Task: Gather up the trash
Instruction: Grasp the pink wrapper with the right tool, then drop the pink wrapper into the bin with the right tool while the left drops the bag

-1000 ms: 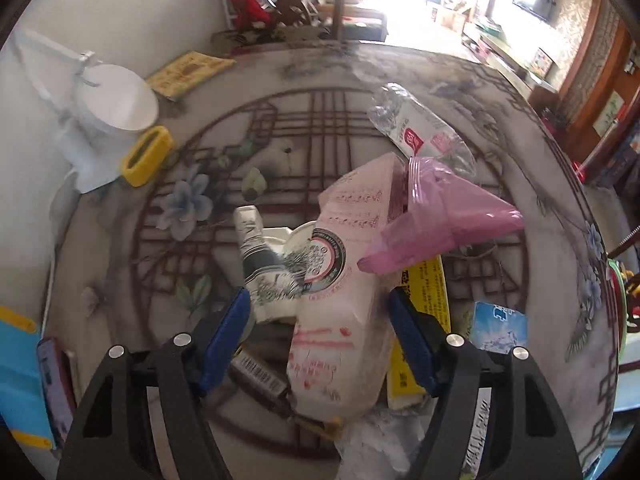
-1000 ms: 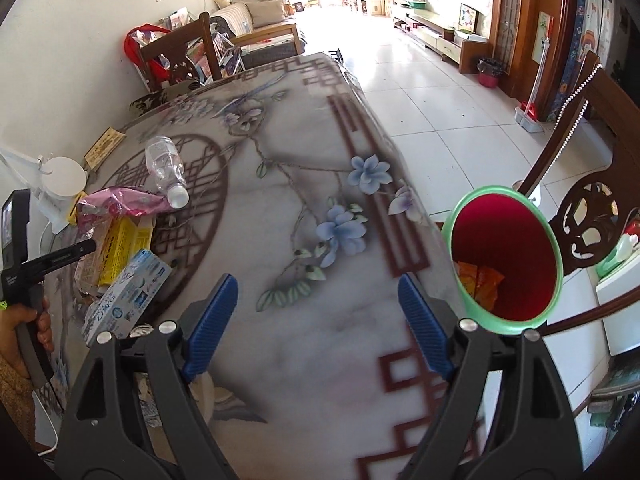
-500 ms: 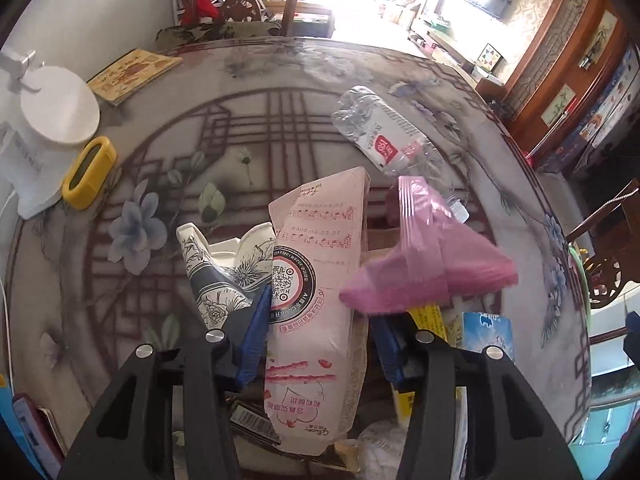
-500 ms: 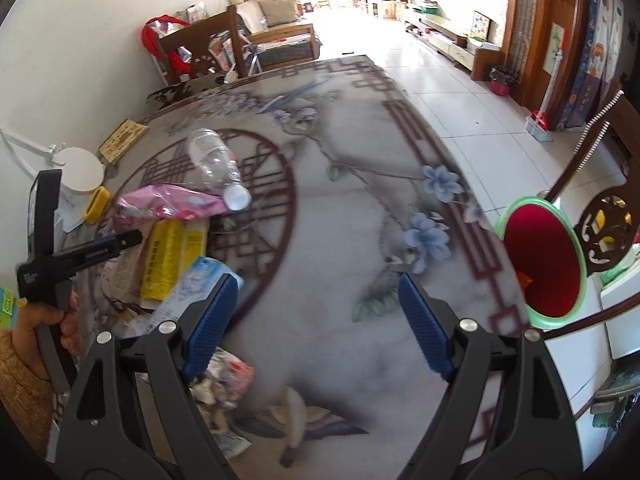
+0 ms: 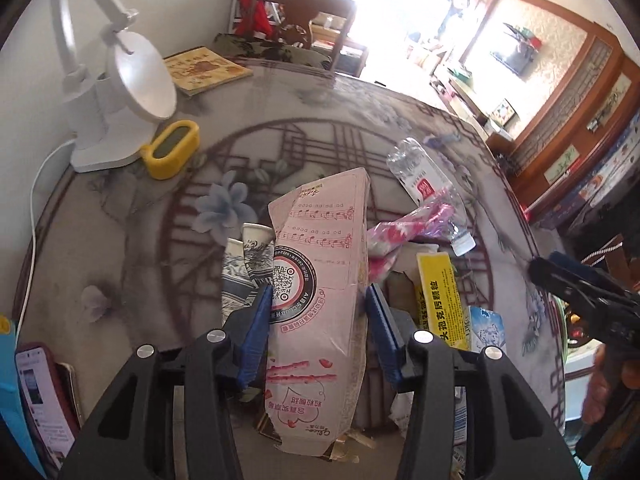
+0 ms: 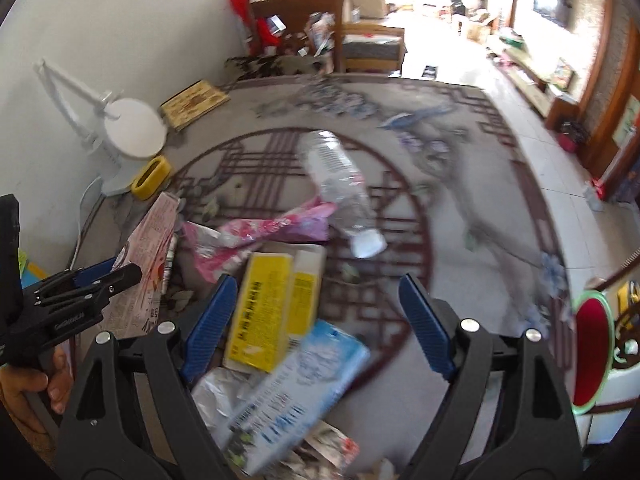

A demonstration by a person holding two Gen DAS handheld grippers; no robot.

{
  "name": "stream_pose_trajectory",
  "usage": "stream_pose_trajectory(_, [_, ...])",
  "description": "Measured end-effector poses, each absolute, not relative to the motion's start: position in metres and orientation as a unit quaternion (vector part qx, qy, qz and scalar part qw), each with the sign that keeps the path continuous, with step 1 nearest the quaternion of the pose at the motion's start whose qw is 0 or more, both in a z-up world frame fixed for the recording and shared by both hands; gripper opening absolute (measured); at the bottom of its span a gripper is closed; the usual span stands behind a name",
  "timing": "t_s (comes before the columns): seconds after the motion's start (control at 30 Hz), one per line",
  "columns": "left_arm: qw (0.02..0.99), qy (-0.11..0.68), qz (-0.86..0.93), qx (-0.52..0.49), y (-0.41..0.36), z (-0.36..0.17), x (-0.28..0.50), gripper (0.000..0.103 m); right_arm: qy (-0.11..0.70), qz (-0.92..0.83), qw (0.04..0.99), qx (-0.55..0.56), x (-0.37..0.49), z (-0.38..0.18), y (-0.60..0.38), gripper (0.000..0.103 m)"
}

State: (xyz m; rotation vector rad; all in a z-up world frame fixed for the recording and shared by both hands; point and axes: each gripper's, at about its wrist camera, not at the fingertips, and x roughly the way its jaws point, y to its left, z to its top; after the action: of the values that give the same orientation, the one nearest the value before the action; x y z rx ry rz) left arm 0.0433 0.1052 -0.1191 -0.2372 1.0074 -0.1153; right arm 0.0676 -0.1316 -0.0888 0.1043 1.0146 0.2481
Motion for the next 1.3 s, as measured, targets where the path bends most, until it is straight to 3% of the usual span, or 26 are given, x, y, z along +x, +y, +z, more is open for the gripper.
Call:
stream_pose_trajectory(0.23, [0.865, 0.479, -0.04, -0.146, 0.126, -0.124, 0.042, 0.045, 0.558, 0.137, 0.793, 0.205, 0.133, -0.136, -0.116, 0.082])
stream_pose_trajectory(0.5, [0.862, 0.481, -0.042, -0.152, 0.129, -0.13, 0.048, 0.045, 0.594, 0.091, 0.771, 0.21, 0.179, -0.176, -0.092, 0.082])
stream_pose_trajectory(0.6, [0.86, 0.485, -0.043, -0.152, 0.127, -0.135, 0.052, 0.045, 0.601, 0.096, 0.77, 0.193, 0.188, -0.186, -0.085, 0.07])
stream_pose_trajectory(0.67, [0.859, 0.487, -0.042, -0.154, 0.128, -0.137, 0.056, 0.045, 0.603, 0.107, 0.763, 0.208, 0.191, -0.192, -0.087, 0.054])
stream_pose_trajectory(0.73, [0.858, 0.488, -0.039, -0.155, 0.129, -0.138, 0.057, 0.045, 0.606, 0.119, 0.756, 0.217, 0.193, -0.197, -0.087, 0.028])
stream_pose_trajectory(0.8, [0.858, 0.489, -0.038, -0.156, 0.129, -0.139, 0.058, 0.045, 0.606, 0.132, 0.751, 0.226, 0.193, -0.198, -0.088, 0.014])
stream_pose_trajectory(0.93, [0.86, 0.486, -0.035, -0.153, 0.127, -0.134, 0.058, 0.045, 0.583, 0.161, 0.761, 0.236, 0.184, -0.179, -0.094, 0.009])
stream_pose_trajectory(1.3, [0.887, 0.441, -0.063, -0.127, 0.093, -0.088, 0.041, 0.045, 0.461, 0.218, 0.83, 0.225, 0.104, -0.067, -0.139, 0.008])
